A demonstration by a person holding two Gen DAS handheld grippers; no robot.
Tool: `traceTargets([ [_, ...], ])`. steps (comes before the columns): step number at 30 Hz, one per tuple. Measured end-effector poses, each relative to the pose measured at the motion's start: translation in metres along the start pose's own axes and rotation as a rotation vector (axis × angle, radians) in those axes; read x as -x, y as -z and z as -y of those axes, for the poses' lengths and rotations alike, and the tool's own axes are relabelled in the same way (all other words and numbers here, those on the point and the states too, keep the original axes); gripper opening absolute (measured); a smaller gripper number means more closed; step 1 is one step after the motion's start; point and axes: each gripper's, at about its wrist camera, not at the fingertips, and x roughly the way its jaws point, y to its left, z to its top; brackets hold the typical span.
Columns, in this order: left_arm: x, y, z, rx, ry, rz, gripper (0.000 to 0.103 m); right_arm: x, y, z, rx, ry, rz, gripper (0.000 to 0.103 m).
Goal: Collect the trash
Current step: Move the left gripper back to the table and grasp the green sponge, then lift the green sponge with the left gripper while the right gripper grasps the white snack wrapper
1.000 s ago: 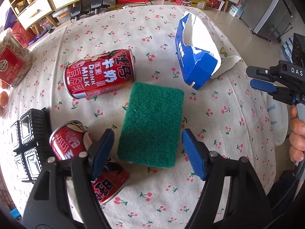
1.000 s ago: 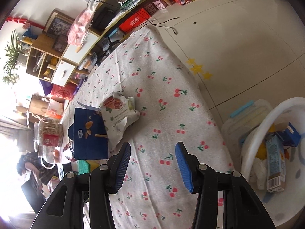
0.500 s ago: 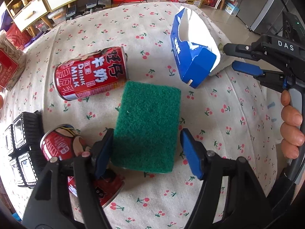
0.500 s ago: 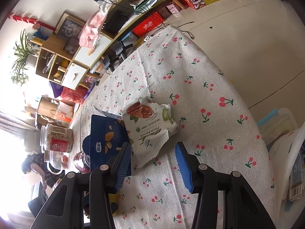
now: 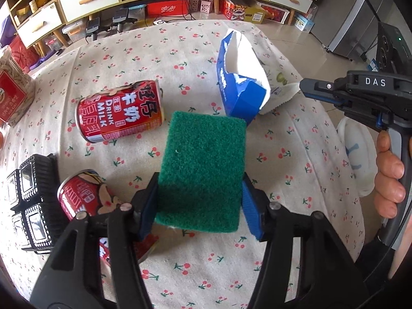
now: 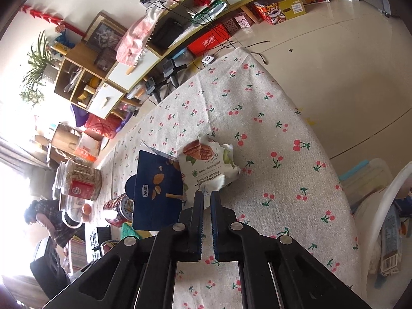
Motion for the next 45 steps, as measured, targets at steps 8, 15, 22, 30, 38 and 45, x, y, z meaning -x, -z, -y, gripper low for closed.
traceTargets([
  [8, 0.009, 0.007, 0.004, 0.007, 0.034, 0.014, 0.06, -0.011, 0.003, 0.01, -0.04, 0.021, -0.049, 0.048],
  [15, 0.014, 0.01, 0.007, 0.008, 0.052, 0.033, 0.06, -0.022, 0.001, 0.014, -0.066, 0.0, -0.003, 0.05],
  [22, 0.018, 0.014, 0.002, 0.029, 0.069, 0.041, 0.06, -0.022, 0.0, 0.005, -0.029, -0.02, 0.024, 0.006],
  [30, 0.023, 0.015, 0.0, 0.047, 0.082, 0.059, 0.06, 0.005, 0.001, 0.0, -0.008, -0.043, 0.054, 0.004],
  [38, 0.026, 0.018, -0.002, 0.057, 0.092, 0.065, 0.06, -0.007, 0.0, 0.031, -0.156, -0.019, 0.033, 0.056],
  [45, 0.024, 0.015, -0.006, 0.065, 0.101, 0.065, 0.06, -0.021, -0.004, 0.031, -0.185, -0.071, 0.034, 0.056],
])
